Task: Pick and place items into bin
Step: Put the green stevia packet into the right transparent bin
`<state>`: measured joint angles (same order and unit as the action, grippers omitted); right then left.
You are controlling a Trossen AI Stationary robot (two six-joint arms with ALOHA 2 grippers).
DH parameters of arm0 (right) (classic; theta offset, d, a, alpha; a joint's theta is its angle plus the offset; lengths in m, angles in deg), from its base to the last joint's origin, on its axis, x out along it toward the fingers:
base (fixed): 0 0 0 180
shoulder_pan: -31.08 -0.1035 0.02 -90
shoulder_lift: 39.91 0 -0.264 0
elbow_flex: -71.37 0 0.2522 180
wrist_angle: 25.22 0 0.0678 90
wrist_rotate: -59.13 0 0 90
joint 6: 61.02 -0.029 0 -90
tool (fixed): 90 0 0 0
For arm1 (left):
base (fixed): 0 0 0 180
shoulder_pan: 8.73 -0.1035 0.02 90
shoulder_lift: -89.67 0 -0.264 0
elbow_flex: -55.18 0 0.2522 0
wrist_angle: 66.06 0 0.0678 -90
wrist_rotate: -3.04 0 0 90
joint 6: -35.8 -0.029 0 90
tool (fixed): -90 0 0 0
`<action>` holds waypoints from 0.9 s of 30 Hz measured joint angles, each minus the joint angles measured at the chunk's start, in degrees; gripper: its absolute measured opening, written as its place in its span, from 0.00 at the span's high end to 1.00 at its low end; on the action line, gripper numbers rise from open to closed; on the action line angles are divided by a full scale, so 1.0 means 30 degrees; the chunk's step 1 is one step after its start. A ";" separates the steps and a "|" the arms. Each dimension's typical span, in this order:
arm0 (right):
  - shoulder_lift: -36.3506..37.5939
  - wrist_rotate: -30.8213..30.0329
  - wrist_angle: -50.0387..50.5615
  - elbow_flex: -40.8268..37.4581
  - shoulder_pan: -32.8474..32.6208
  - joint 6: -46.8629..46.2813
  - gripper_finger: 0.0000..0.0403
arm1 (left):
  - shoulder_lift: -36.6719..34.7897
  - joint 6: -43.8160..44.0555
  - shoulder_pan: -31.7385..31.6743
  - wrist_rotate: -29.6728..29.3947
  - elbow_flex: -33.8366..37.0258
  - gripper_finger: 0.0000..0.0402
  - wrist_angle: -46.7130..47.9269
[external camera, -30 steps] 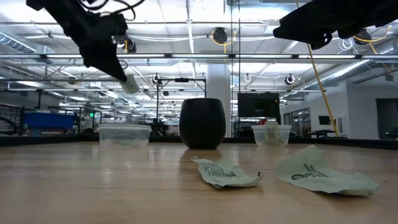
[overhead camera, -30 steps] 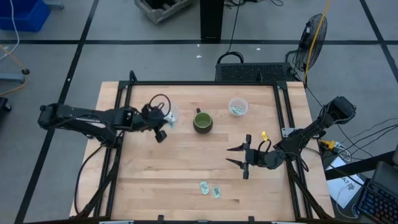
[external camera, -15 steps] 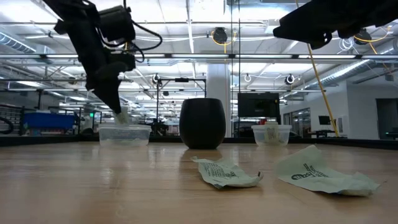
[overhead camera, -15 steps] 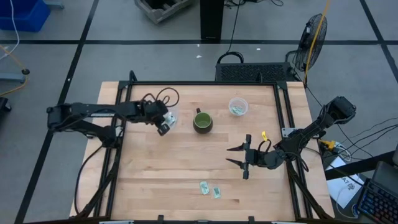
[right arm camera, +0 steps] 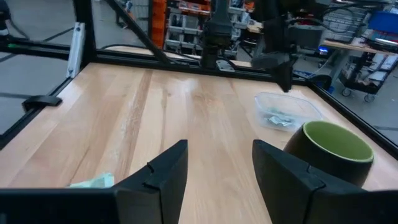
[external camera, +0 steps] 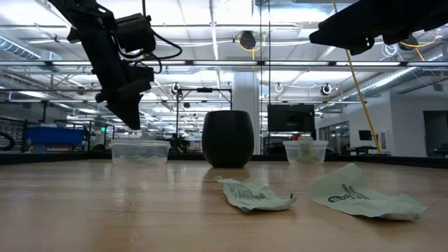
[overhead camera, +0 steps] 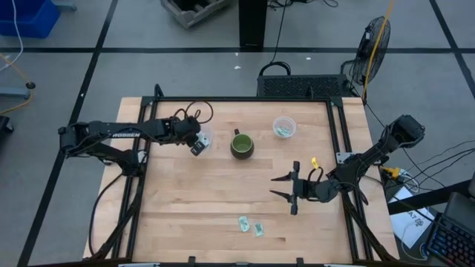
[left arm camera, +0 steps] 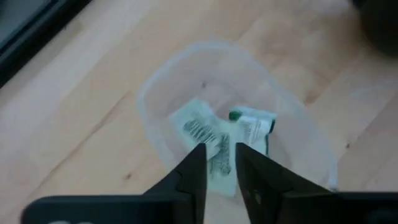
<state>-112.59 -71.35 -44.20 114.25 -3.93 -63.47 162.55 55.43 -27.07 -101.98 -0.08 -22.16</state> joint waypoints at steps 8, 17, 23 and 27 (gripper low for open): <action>-0.1478 0.4150 -0.2754 0.0018 -0.0015 0.0939 0.58 | -0.0793 0.1427 0.1391 0.2800 -0.0007 0.66 -0.2572; -0.5073 0.5641 0.1518 0.3036 -0.0120 -0.1402 0.58 | -0.1819 0.2647 0.6854 0.2909 -0.0020 0.66 -1.0560; -0.6374 0.6562 0.4183 0.4867 -0.0264 -0.3957 0.58 | -0.1812 0.0463 1.0315 0.2520 -0.0022 0.65 -1.4119; -0.7495 0.6892 0.4148 0.5443 -0.0524 -0.4586 0.58 | -0.1800 0.0177 1.1999 0.1406 -0.0022 0.66 -1.5015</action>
<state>-135.07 -50.67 -31.76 130.58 -5.50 -77.23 157.15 55.96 8.92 -97.76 -0.14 -67.20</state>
